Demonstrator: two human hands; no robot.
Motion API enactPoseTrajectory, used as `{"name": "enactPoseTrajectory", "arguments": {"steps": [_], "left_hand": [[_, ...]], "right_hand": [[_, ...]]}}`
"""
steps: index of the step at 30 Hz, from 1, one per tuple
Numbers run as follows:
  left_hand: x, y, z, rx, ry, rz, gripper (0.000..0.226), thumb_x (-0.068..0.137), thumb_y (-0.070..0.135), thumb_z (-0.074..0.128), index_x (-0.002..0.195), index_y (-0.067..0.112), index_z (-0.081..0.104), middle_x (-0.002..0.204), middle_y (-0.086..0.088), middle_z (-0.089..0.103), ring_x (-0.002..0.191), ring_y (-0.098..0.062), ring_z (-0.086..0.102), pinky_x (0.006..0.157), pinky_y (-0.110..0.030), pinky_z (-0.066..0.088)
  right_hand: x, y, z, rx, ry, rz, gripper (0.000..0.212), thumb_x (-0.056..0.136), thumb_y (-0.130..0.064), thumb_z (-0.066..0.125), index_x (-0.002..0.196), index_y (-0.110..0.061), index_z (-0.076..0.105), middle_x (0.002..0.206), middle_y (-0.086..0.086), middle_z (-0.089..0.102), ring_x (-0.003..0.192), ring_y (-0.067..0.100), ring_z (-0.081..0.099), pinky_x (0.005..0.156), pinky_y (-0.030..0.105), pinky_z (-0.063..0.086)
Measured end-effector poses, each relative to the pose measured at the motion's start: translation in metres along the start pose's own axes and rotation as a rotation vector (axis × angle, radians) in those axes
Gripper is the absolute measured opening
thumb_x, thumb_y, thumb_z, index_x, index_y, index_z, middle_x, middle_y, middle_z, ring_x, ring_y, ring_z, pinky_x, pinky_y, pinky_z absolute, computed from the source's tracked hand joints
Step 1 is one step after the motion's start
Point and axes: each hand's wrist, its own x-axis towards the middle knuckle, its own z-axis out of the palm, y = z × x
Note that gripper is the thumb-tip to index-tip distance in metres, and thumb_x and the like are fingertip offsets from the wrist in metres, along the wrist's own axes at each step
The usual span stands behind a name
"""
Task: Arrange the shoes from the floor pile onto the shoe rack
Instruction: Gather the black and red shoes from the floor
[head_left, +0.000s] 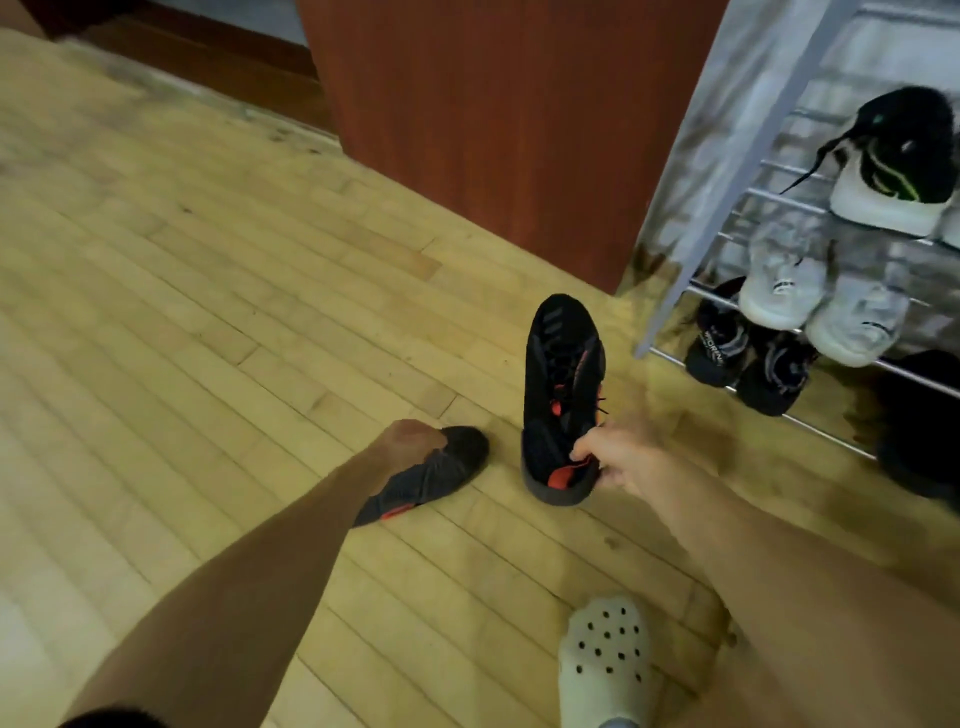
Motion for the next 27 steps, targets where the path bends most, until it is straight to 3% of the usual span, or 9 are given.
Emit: {"name": "enactPoseTrajectory", "arguments": {"steps": [4,7,9,12,16,19,23,27], "left_hand": [[0.049,-0.036,0.003,-0.022,0.137,-0.142,0.045,0.09,0.029,0.058,0.129,0.008,0.052,0.13,-0.014,0.053,0.118,-0.034,0.053,0.099,-0.04,0.045],[0.078,-0.059,0.011,0.221,0.289,-0.171,0.06,0.09,0.019,0.056,0.145,0.019,0.034,0.145,-0.016,0.033,0.13,-0.038,0.038,0.108,-0.051,0.038],[0.088,-0.069,0.015,0.357,0.328,-0.201,0.062,0.091,0.013,0.051,0.148,0.02,0.027,0.145,-0.019,0.033,0.131,-0.04,0.035,0.109,-0.053,0.034],[0.099,-0.077,0.017,0.667,0.256,-0.218,0.051,0.093,0.016,0.043,0.142,0.014,0.031,0.14,-0.021,0.042,0.132,-0.04,0.033,0.11,-0.052,0.028],[0.09,-0.073,0.02,0.992,0.184,-0.178,0.044,0.092,0.021,0.045,0.134,0.012,0.044,0.137,-0.016,0.041,0.13,-0.035,0.031,0.105,-0.049,0.028],[0.071,-0.075,0.016,1.078,0.174,-0.106,0.047,0.086,0.029,0.058,0.13,0.015,0.05,0.13,-0.015,0.039,0.123,-0.035,0.034,0.1,-0.046,0.032],[0.036,-0.096,0.015,1.066,0.199,0.122,0.041,0.084,0.03,0.059,0.123,0.019,0.051,0.119,-0.01,0.049,0.112,-0.029,0.045,0.091,-0.04,0.04],[-0.001,-0.111,0.031,0.921,0.236,0.191,0.026,0.086,0.026,0.059,0.111,0.02,0.055,0.093,0.002,0.055,0.081,-0.017,0.053,0.064,-0.03,0.041]], "right_hand": [[0.016,0.028,0.007,0.025,-0.013,0.024,0.025,0.07,-0.001,0.077,0.092,-0.007,0.067,0.095,0.012,0.072,0.083,0.029,0.07,0.067,0.04,0.061],[0.025,0.052,0.003,-0.038,-0.02,0.036,0.029,0.07,-0.005,0.079,0.097,-0.008,0.069,0.096,0.01,0.071,0.077,0.025,0.068,0.067,0.037,0.061],[0.026,0.064,-0.002,-0.089,-0.02,0.056,0.035,0.07,-0.009,0.079,0.104,-0.009,0.069,0.1,0.009,0.071,0.079,0.024,0.069,0.073,0.037,0.061],[0.027,0.075,-0.005,-0.111,-0.03,0.081,0.037,0.069,-0.011,0.081,0.104,-0.009,0.071,0.099,0.01,0.073,0.083,0.026,0.071,0.076,0.038,0.061],[0.022,0.082,-0.005,-0.19,-0.011,0.103,0.037,0.065,-0.015,0.083,0.1,-0.009,0.072,0.095,0.011,0.074,0.08,0.028,0.072,0.078,0.041,0.061],[0.016,0.078,-0.001,-0.156,-0.006,0.112,0.038,0.066,-0.014,0.083,0.101,-0.007,0.071,0.096,0.011,0.073,0.08,0.028,0.072,0.078,0.041,0.061],[0.003,0.067,0.01,-0.023,-0.028,0.101,0.04,0.069,-0.007,0.081,0.107,-0.004,0.068,0.094,0.011,0.067,0.08,0.027,0.066,0.073,0.038,0.061],[-0.014,0.058,0.019,0.037,-0.073,0.071,0.05,0.07,-0.006,0.082,0.116,-0.001,0.065,0.112,0.017,0.068,0.089,0.03,0.065,0.072,0.037,0.06]]}}
